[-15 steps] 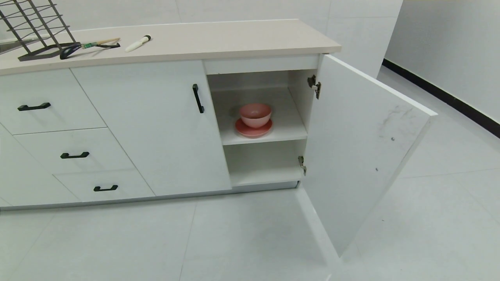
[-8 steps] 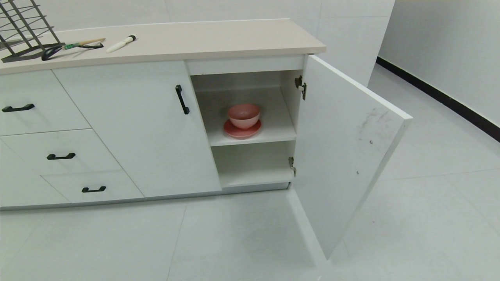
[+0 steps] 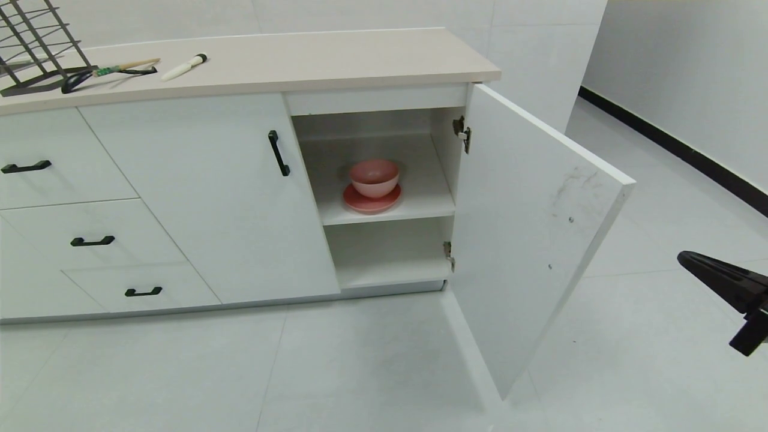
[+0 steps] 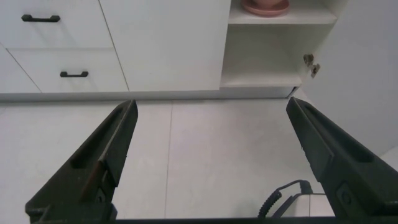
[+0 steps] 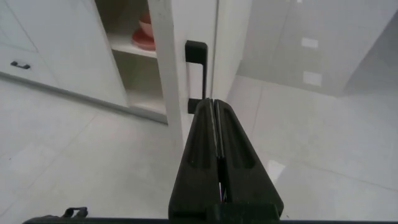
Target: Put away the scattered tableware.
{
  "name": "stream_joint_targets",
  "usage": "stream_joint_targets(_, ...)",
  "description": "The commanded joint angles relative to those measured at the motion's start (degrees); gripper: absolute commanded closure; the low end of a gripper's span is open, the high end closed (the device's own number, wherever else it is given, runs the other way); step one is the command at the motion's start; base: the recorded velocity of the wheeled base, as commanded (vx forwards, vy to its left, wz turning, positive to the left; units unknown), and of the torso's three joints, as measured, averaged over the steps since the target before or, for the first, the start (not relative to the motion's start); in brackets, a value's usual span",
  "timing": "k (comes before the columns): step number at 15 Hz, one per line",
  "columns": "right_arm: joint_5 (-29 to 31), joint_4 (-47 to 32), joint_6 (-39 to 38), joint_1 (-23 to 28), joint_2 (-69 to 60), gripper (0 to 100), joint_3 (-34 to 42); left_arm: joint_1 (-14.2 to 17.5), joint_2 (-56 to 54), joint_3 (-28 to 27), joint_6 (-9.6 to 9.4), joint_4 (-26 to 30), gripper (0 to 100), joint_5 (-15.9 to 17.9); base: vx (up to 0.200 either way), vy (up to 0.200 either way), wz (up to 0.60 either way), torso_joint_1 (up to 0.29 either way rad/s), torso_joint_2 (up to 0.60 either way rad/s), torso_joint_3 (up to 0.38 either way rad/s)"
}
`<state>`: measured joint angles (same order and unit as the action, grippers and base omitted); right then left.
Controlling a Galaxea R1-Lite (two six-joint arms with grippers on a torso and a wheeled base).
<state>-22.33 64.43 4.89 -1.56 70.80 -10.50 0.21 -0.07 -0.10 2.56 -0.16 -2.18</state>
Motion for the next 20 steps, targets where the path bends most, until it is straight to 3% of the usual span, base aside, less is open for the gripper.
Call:
stream_joint_targets(1,-0.78,1.40,0.47,-0.02,6.72,100,-1.63,0.06,0.07,0.01,0.08,-0.02,0,-0.10,0.000,0.000,0.00,0.000,0.00,0.000)
stream_joint_targets(9,-2.01,7.20,0.56,0.07,22.36,100,-16.13,0.06,0.07,0.01,0.34,-0.02,0,-0.19,0.000,0.000,0.00,0.000,0.00,0.000)
stream_joint_targets(20,-2.98,9.14,1.70,-3.27,27.02,100,-18.16,0.06,0.07,0.01,0.43,-0.11,0,-0.37,0.000,0.000,0.00,0.000,0.00,0.000)
